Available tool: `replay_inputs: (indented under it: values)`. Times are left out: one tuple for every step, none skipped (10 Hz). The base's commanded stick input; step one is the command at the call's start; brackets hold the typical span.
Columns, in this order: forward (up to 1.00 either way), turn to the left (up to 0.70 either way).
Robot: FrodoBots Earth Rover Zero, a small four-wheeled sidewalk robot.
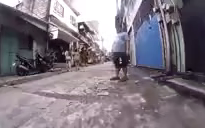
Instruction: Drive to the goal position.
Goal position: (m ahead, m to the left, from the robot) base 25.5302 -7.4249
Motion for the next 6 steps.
replay_inputs:
  values:
    - [1.0,0.27]
    - [1.0,0.27]
    - [1.0,0.19]
    - [1.0,0.0]
    - [1.0,0.0]
    - [1.0,0.0]
